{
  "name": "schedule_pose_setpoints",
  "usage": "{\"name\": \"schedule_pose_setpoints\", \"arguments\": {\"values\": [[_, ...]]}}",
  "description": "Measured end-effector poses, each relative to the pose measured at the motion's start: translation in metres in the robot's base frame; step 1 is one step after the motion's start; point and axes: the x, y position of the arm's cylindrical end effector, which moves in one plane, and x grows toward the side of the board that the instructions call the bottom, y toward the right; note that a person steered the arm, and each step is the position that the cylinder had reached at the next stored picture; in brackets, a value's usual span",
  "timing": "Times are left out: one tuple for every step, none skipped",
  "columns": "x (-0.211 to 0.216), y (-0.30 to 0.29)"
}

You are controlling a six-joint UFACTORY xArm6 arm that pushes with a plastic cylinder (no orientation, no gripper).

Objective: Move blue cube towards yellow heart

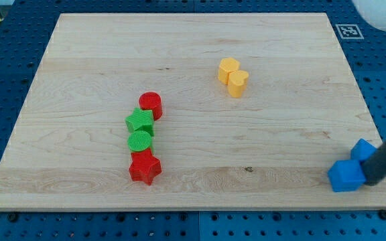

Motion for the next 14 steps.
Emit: {"name": "schedule_pose_setpoints", "arguments": {"values": [[-0.005, -0.02], [0.001, 0.001], [0.026, 0.018], [0.034, 0.0], [0.025, -0.047], [-0.004, -0.058], [-0.051, -0.058], [-0.076, -0.066], [-0.074, -0.072], [-0.053, -0.065], [-0.035, -0.077], [-0.05, -0.096], [-0.079, -0.107], [-0.085, -0.113]]}}
